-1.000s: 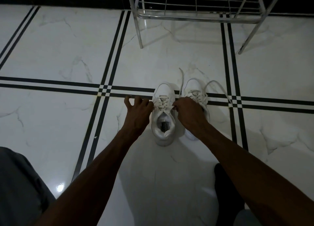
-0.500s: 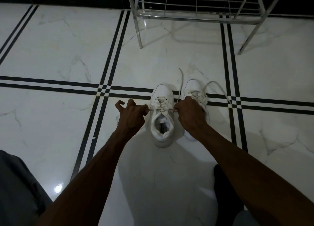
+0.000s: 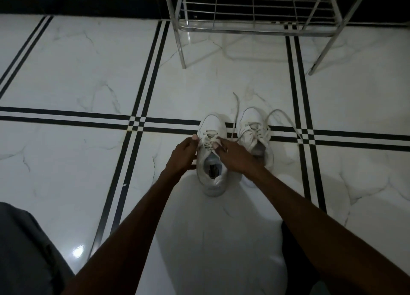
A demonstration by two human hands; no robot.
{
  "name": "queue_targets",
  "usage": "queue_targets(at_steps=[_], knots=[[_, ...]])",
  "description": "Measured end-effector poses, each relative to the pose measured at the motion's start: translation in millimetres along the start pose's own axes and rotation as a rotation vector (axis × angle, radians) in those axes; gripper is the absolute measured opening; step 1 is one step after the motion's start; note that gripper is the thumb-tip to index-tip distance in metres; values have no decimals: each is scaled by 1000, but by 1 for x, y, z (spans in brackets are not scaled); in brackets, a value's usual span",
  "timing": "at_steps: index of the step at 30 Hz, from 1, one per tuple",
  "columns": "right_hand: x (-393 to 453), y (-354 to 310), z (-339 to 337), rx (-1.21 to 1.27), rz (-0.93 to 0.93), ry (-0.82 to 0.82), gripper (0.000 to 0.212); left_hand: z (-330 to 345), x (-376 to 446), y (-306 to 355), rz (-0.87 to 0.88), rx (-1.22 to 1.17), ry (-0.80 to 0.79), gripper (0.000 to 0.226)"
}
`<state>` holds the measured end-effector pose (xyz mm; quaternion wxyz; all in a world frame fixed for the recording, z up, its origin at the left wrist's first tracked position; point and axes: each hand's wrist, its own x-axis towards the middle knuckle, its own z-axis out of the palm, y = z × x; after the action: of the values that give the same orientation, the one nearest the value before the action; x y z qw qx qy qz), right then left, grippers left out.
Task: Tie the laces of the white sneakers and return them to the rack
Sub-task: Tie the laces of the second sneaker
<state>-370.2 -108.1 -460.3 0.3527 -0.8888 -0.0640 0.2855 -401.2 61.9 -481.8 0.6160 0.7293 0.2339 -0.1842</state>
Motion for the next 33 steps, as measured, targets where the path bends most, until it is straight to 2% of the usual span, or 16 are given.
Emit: queue_targets(at_steps=[3, 7, 10, 12, 14, 16, 17, 19, 21, 24, 27, 30, 33], knots=[[2, -2, 15, 123, 0, 66, 51, -1, 0, 1, 12, -9, -12, 54], [7, -10, 21, 247, -2, 48, 46, -19, 3, -2, 39, -46, 39, 53], [12, -13, 26, 308, 9, 40, 50, -32, 3, -4, 41, -38, 66, 52], [14, -12, 26, 281, 11, 29, 54, -33, 6, -3, 64, 133, 145, 52], [12, -12, 21, 223, 9, 40, 56, -30, 10, 0, 138, 396, 324, 46], [10, -8, 10, 185, -21, 110, 51, -21, 12, 8, 324, 541, 461, 33], [8, -5, 2, 165, -52, 167, 43, -13, 14, 14, 438, 557, 471, 27], [4, 2, -19, 138, -106, 279, 23, 12, 13, 31, 586, 530, 426, 16], [0, 10, -45, 138, -112, 375, 14, 42, 8, 45, 598, 493, 346, 14], [-6, 26, -77, 62, -45, 571, 21, 84, 5, 51, 499, 512, 211, 26], [-8, 47, -86, 48, 117, 705, 35, 111, 10, 50, 404, 515, 168, 38], [-7, 63, -82, 56, 258, 666, 41, 128, 15, 52, 359, 493, 168, 44], [-6, 76, -79, 169, 321, 563, 45, 134, 18, 54, 373, 444, 186, 32]])
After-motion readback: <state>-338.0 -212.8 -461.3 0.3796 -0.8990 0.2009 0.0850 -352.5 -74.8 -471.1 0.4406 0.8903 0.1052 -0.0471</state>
